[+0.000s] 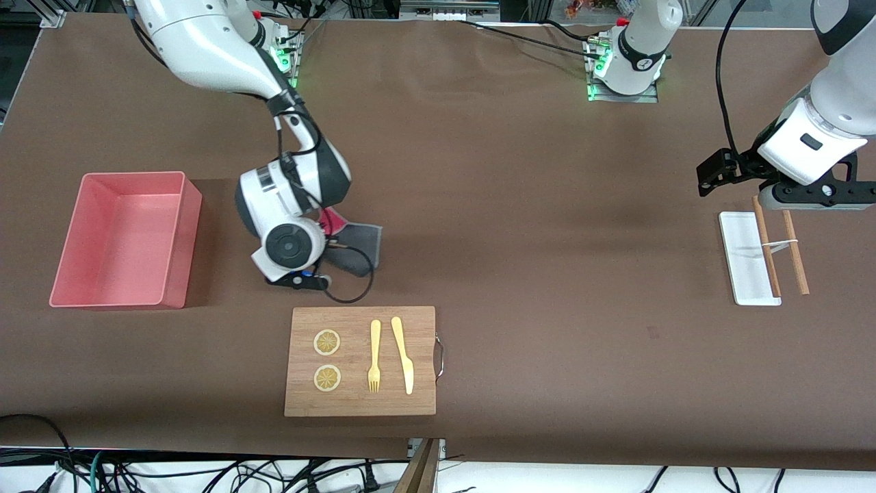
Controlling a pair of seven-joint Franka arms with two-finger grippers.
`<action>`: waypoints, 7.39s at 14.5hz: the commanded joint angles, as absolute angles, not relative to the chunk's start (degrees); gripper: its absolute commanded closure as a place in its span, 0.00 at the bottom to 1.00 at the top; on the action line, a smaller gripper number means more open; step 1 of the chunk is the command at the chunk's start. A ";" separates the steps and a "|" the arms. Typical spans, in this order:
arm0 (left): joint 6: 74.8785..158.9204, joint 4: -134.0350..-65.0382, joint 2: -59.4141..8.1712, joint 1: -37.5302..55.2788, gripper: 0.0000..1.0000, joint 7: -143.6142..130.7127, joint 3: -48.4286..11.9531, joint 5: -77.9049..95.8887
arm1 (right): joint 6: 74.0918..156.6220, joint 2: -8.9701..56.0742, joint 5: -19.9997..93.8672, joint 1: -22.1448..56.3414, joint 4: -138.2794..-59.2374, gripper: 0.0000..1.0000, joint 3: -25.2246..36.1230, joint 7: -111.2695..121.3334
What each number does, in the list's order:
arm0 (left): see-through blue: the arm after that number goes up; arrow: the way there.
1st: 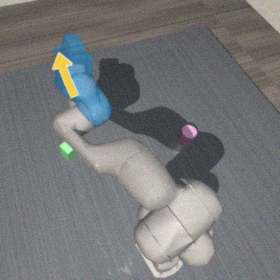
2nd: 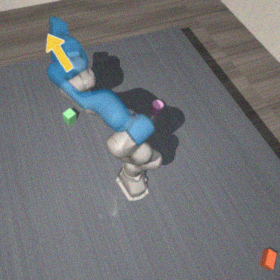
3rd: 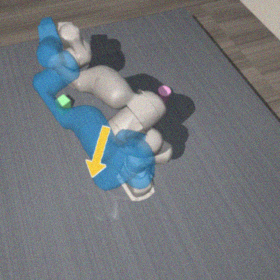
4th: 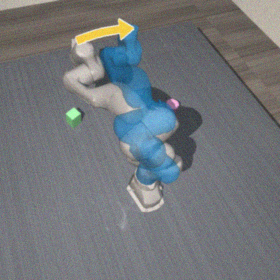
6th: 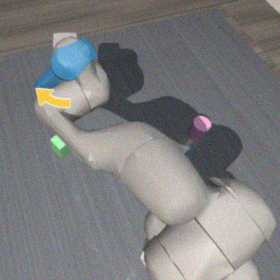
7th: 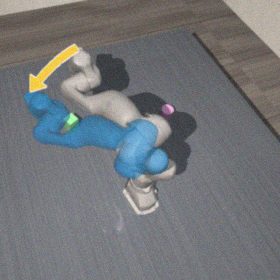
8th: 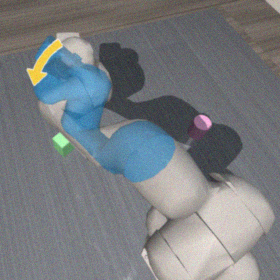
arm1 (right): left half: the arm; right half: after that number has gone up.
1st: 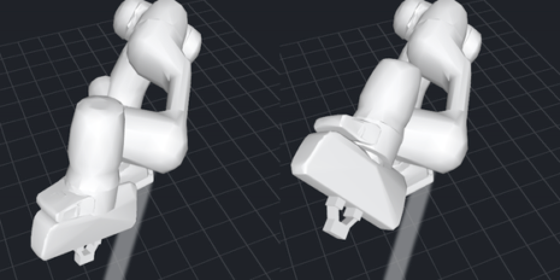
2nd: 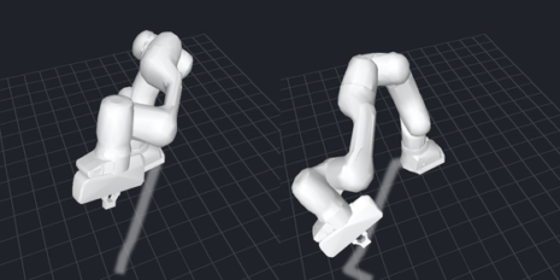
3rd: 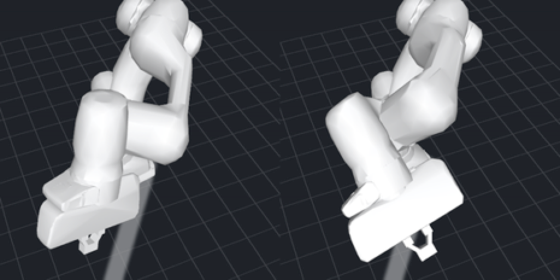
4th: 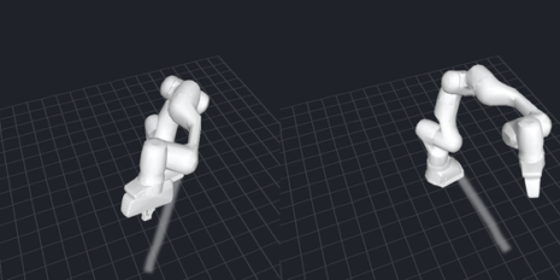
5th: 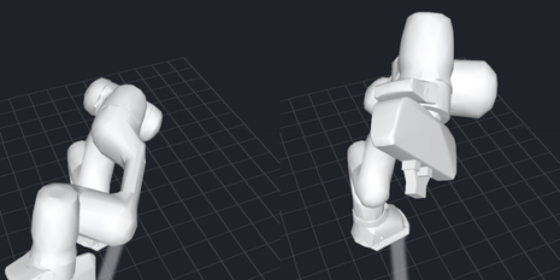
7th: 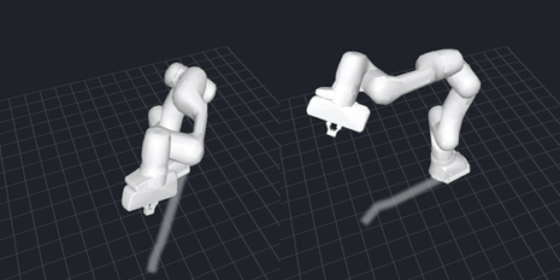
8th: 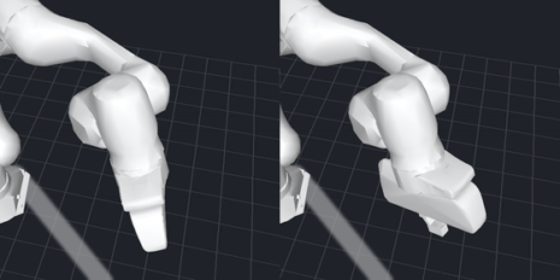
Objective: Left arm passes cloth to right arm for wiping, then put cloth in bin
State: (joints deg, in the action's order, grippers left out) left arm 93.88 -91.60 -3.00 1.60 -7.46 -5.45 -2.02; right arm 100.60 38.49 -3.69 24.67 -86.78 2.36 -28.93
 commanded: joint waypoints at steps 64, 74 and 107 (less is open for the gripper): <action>94.57 -91.05 -3.43 2.02 0.00 -7.30 -5.71 -1.58 | 116.11 28.93 -0.70 -2.64 -103.71 0.00 14.50 23.38; 94.57 -91.05 -3.43 2.02 0.00 -7.30 -5.71 -1.58 | 105.22 11.53 3.25 -2.11 -101.78 0.00 11.97 23.20; 94.48 -91.05 -3.43 1.93 0.00 -7.12 -5.71 -1.58 | 82.79 2.46 -0.79 -2.28 -86.93 0.00 1.41 1.58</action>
